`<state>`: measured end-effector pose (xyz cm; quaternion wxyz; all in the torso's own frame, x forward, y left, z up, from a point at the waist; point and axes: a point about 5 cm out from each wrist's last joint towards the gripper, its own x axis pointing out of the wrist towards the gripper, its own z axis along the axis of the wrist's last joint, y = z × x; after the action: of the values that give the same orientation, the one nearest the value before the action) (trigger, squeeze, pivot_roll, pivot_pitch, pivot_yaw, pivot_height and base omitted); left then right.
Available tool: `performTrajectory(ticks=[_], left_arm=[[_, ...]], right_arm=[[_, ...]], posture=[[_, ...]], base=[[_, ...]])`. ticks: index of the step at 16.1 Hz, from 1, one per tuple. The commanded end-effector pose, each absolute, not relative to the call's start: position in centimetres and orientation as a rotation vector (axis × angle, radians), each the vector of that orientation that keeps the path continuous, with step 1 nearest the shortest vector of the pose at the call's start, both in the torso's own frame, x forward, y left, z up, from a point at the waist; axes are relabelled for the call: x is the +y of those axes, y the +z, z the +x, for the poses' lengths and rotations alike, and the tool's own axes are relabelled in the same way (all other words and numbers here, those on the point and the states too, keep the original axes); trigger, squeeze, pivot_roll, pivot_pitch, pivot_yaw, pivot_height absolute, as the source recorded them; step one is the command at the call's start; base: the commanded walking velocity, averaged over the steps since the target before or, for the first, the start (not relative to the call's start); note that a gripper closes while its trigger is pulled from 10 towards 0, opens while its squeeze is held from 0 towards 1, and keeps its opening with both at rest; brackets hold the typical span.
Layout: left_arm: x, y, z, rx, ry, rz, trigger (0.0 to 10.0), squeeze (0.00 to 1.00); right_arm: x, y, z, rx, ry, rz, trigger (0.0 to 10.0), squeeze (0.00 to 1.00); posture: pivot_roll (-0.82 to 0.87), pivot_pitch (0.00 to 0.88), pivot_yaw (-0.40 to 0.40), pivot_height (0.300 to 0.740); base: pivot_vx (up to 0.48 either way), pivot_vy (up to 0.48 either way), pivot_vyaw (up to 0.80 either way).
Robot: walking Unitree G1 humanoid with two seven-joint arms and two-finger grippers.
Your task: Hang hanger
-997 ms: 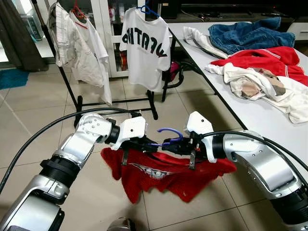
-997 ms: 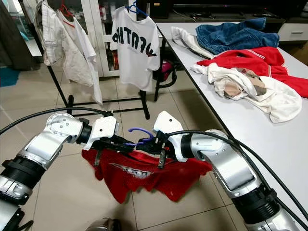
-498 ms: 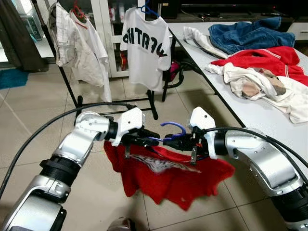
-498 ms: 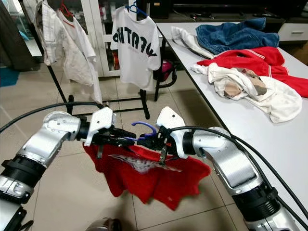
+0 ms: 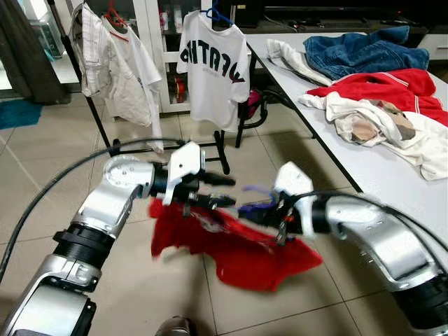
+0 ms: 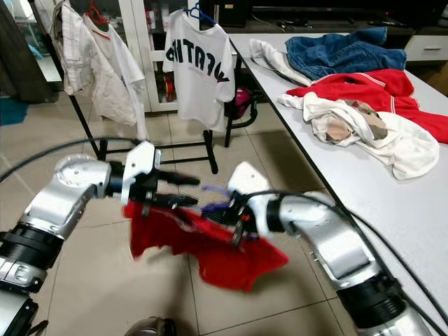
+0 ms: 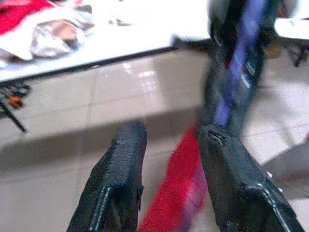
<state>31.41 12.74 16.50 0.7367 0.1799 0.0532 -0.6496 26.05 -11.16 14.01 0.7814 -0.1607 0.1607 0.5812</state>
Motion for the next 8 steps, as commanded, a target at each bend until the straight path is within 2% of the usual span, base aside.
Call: performTrajectory(ticks=[1,5,8], left_arm=[[12.9,16.3,31.3,0.121,-1.396,0.387,10.0,1.00],[12.9,16.2,31.5,0.080,-1.314,0.340,10.0,1.00],[13.6,15.9,31.7,0.127,-1.202,0.186,10.0,1.00]], right_arm=[[-11.1,14.3,26.3,0.339,1.257,-0.361,0.0,0.00],[-11.0,14.2,26.1,0.351,1.256,-0.368,0.0,0.00],[-12.2,13.2,26.2,0.385,1.160,-0.360,0.0,0.00]], posture=[[0.01,0.000,-0.021,0.740],[-0.01,0.000,-0.012,0.740],[-0.02,0.000,-0.004,0.740]], base=[[0.000,0.000,0.00],[0.000,0.000,0.00],[0.000,0.000,0.00]])
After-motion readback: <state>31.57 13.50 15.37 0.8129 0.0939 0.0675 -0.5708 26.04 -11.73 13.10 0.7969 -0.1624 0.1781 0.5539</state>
